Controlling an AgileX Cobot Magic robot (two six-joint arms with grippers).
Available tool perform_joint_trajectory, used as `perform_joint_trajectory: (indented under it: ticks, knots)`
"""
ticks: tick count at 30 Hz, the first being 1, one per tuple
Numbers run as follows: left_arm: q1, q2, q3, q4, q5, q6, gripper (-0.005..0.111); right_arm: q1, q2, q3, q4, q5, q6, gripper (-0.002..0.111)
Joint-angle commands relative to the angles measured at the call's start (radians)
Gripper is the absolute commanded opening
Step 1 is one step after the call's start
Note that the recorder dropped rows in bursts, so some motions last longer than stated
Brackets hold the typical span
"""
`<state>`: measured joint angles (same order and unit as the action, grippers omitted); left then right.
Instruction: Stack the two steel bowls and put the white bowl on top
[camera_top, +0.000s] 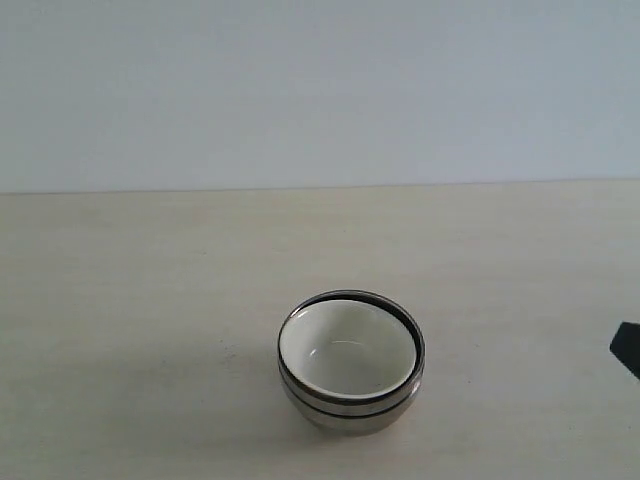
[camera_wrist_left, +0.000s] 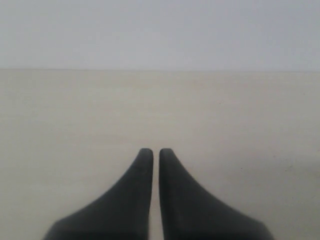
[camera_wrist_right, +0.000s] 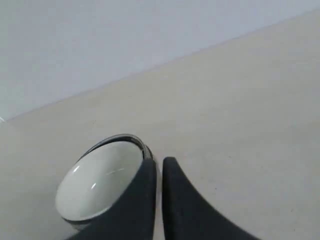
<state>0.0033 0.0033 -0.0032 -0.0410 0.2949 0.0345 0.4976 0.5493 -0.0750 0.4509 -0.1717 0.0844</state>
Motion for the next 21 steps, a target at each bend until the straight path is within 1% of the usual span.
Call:
perform_joint_trajectory:
  ticks: [1, 3, 6, 21]
  knots:
    - [0.003, -0.003, 0.003, 0.0, 0.001, -0.002, 0.004, 0.001, -0.038, 0.016, 0.006, 0.117, 0.08, 0.0]
    - [0.003, -0.003, 0.003, 0.0, 0.001, -0.002, 0.004, 0.001, -0.038, 0.016, 0.006, 0.162, 0.111, 0.0]
    - [0.003, -0.003, 0.003, 0.0, 0.001, -0.002, 0.004, 0.001, -0.038, 0.016, 0.006, 0.172, 0.109, 0.0]
    - [0.003, -0.003, 0.003, 0.0, 0.001, -0.002, 0.004, 0.001, -0.038, 0.016, 0.006, 0.172, 0.109, 0.0]
